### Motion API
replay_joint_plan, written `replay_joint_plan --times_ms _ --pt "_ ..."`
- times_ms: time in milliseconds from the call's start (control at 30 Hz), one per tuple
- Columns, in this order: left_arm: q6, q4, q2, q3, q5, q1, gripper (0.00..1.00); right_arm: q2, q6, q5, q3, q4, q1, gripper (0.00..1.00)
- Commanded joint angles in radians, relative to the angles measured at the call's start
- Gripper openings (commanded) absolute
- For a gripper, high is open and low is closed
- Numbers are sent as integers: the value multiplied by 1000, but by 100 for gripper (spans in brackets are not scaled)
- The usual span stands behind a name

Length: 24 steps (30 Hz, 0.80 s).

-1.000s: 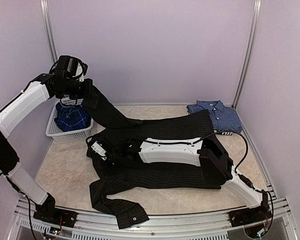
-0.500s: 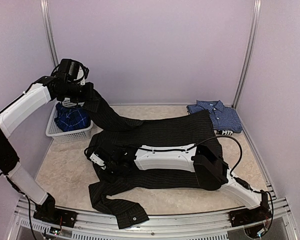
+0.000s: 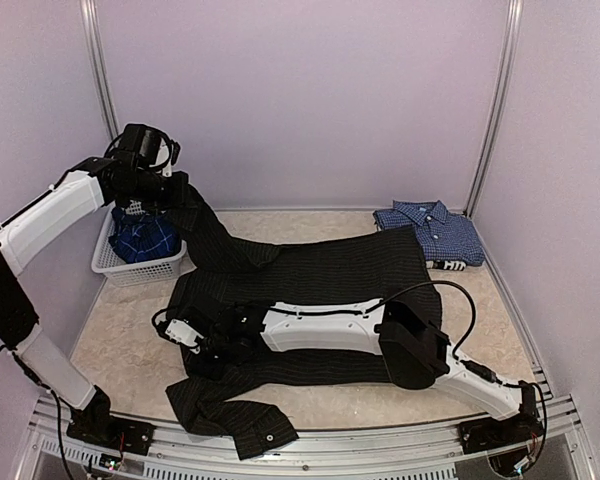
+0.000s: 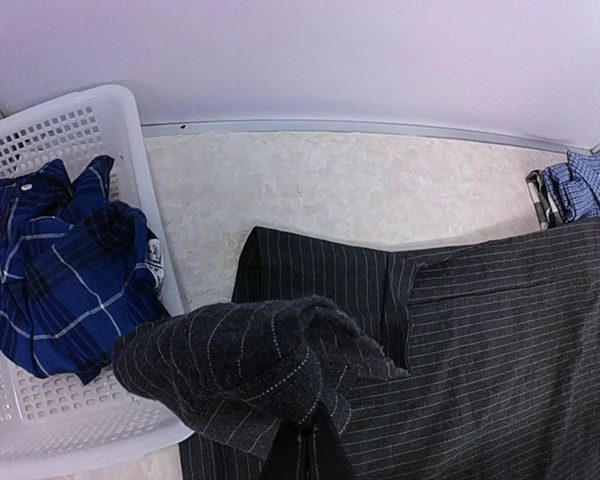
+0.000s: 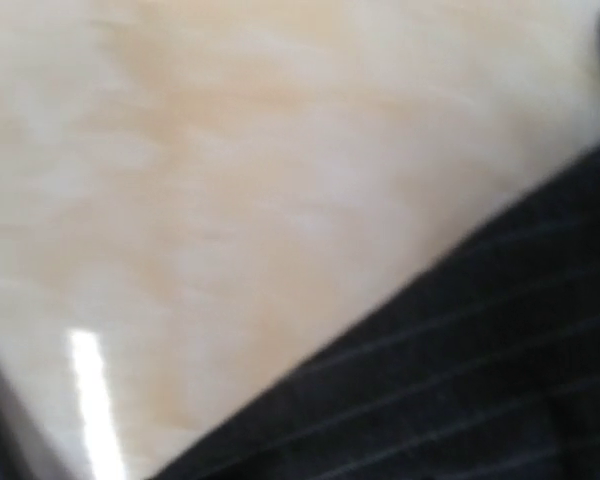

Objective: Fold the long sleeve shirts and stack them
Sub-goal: Smooth out the flattened shirt at the center of the board, then place the sleeve at the center of the board.

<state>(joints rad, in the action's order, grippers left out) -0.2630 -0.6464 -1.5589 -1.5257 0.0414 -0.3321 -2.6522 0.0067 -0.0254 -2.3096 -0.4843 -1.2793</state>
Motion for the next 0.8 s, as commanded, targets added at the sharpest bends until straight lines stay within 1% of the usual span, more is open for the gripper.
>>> replay_joint_plan --times_ms 0,100,167,267,333,433,633,667,767 --pt "7 48 -15 -33 -9 14 0 12 -30 -144 27 76 -17 51" --pt "-5 39 -60 -103 -35 13 0 77 -10 -170 112 138 3 62" --pt "-10 45 -89 -134 -81 10 0 126 48 -194 178 179 28 69" --pt "-8 49 -140 -175 -156 7 0 202 89 -225 280 237 59 76" --pt "4 29 -193 -218 -199 -4 0 264 103 -228 364 292 72 79" --pt "13 -2 -302 -280 -217 -25 0 354 116 -225 462 334 87 82" --pt "4 -20 -500 -378 -188 -35 1 493 142 -159 633 386 101 83" --pt "5 -30 -531 -410 -173 -37 5 519 145 -143 659 389 101 83" --pt "16 -24 -571 -474 -103 -44 26 603 155 -88 754 397 104 84"
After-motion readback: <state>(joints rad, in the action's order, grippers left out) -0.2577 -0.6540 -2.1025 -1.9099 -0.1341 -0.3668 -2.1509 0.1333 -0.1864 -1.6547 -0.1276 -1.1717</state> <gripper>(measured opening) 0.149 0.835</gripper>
